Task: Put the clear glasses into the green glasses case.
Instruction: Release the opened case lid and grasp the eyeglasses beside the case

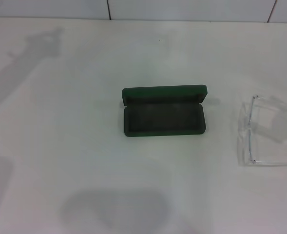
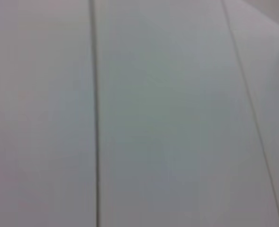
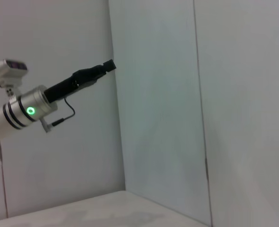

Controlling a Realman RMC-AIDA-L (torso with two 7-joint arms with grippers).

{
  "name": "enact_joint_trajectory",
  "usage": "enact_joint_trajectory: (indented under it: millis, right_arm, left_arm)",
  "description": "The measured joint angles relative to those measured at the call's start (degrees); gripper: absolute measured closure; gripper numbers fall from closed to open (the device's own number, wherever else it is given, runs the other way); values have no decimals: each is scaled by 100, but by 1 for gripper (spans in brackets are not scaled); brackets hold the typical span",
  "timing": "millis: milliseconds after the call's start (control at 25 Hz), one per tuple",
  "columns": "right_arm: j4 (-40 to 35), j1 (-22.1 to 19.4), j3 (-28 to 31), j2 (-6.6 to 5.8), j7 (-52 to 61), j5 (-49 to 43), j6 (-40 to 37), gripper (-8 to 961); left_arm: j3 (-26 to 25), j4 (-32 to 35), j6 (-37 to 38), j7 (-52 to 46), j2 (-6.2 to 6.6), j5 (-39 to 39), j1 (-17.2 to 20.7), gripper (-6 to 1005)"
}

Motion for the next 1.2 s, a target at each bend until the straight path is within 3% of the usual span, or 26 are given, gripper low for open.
enact_joint_trajectory:
  millis: [400, 640, 1000, 1200]
  right_arm:
    - [21, -18, -34, 46, -2, -20, 44, 241]
    - [90, -21, -47, 71, -1, -31, 46, 242]
    - [210, -51, -116, 88, -1, -45, -10, 243]
    - [242, -44, -193, 111, -1, -64, 33, 244]
  left_arm:
    - [-14, 2125, -86, -113, 21, -1242, 836, 999]
    - [-11, 3066, -187, 385, 2, -1362, 1216, 999]
    - [-11, 3178, -582, 746, 23, -786, 1454, 999]
    - [-9, 2704, -794, 412, 70, -232, 1347, 998]
